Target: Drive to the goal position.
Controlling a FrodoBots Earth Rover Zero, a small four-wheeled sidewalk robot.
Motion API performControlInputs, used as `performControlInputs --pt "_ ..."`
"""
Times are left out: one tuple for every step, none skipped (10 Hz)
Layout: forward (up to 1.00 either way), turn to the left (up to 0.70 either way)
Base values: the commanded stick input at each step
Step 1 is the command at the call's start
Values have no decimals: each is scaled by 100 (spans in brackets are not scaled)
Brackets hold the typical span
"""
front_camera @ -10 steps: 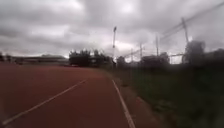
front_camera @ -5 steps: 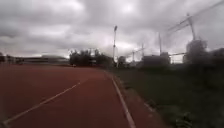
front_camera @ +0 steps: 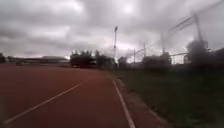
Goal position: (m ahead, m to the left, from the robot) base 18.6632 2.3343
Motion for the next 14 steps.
performControlInputs --pt "70 0" --pt "70 0" --pt "70 0" --pt "70 0" --pt "70 0" --pt "70 0" --pt "70 0" --pt "70 0" --pt "70 0" --pt "70 0" --pt "70 0" --pt "70 0" --pt "70 0" --pt "70 0"
